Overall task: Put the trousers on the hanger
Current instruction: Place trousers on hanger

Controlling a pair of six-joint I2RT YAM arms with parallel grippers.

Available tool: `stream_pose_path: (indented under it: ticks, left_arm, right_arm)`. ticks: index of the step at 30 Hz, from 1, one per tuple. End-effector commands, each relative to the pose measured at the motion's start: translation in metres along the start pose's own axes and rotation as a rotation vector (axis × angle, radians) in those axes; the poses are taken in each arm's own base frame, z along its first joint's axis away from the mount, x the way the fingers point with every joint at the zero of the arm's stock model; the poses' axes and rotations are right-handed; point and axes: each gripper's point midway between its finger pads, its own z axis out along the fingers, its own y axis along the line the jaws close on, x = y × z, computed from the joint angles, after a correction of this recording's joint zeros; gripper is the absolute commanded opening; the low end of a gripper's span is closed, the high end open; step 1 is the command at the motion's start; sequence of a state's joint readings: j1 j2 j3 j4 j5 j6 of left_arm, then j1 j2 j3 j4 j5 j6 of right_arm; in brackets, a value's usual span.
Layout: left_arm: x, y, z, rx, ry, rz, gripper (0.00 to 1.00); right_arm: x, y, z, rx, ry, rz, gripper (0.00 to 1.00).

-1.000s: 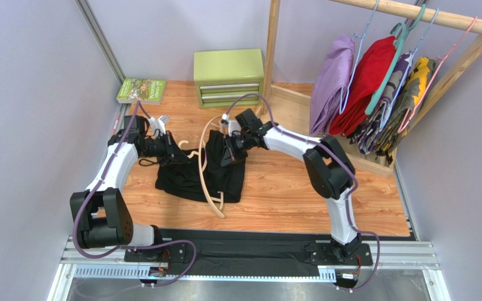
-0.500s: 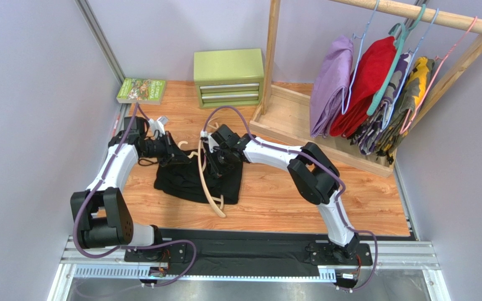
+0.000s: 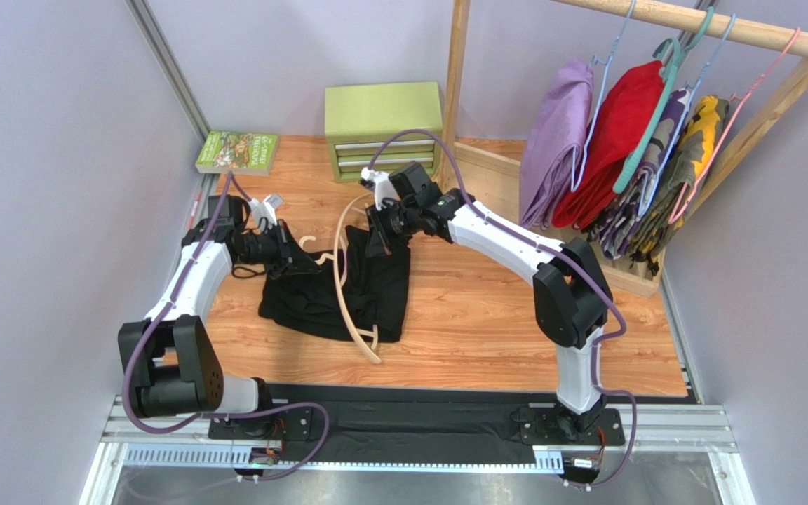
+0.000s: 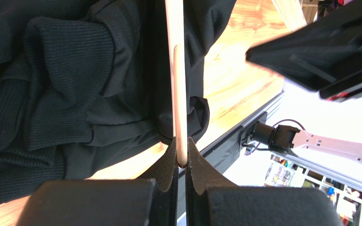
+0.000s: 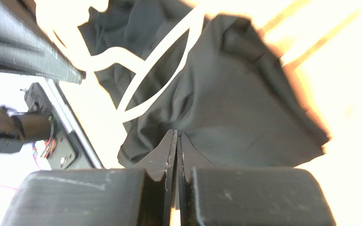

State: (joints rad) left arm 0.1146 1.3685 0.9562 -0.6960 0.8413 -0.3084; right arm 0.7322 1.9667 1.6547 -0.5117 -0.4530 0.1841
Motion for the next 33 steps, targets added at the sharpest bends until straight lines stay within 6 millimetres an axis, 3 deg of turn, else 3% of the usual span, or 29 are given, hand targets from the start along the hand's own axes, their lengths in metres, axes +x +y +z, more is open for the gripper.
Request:
stream_pose_path:
  ticks: [1,2,5,10,16,19,20,23,24,26,27,28,33]
  left_arm:
    - [-0.005,-0.021,-0.008,0.077,-0.022,0.054,0.00]
    - [-0.005,-0.021,-0.008,0.077,-0.021,0.055,0.00]
    - [-0.004,-0.023,-0.009,0.085,-0.021,0.054,0.00]
    - [-0.003,-0.030,-0.012,0.116,-0.017,0.057,0.00]
    - [-0.001,-0.034,-0.014,0.131,-0.020,0.072,0.00]
    - [-0.002,-0.033,-0.015,0.117,-0.027,0.069,0.00]
    - [-0.003,-0.034,-0.016,0.115,-0.031,0.073,0.00]
    - [-0.004,-0.033,-0.016,0.108,-0.039,0.072,0.00]
    - [-0.005,-0.033,-0.015,0.107,-0.040,0.075,0.00]
    - [-0.006,-0.032,-0.015,0.100,-0.044,0.071,0.00]
    - [-0.006,-0.032,-0.015,0.100,-0.047,0.071,0.00]
    - [-0.006,-0.031,-0.015,0.100,-0.049,0.070,0.00]
    - [-0.006,-0.029,-0.013,0.096,-0.051,0.065,0.00]
  right_arm:
    - [-0.037,-0.009,0.010,0.035,-0.102,-0.061,0.02]
    - [-0.047,-0.009,0.014,0.031,-0.132,-0.063,0.01]
    - [-0.049,-0.014,0.038,0.022,-0.129,-0.032,0.00]
    - [-0.028,-0.035,0.086,0.069,-0.082,-0.008,0.00]
    - [-0.029,-0.034,0.108,0.062,-0.113,-0.008,0.00]
    - [-0.037,-0.023,0.095,0.024,-0.123,-0.012,0.05]
    - [-0.048,-0.009,0.076,0.002,-0.144,-0.025,0.08]
    - [-0.049,0.013,0.042,-0.075,-0.130,-0.025,0.21]
    - [-0.056,0.035,0.017,-0.135,-0.146,-0.042,0.24]
    - [-0.040,0.042,0.003,-0.159,-0.100,-0.033,0.30]
    - [-0.040,0.054,-0.014,-0.183,-0.108,-0.045,0.29]
    - [-0.033,0.054,-0.017,-0.182,-0.094,-0.035,0.23]
    - [0.019,0.046,-0.009,-0.159,0.027,-0.001,0.03]
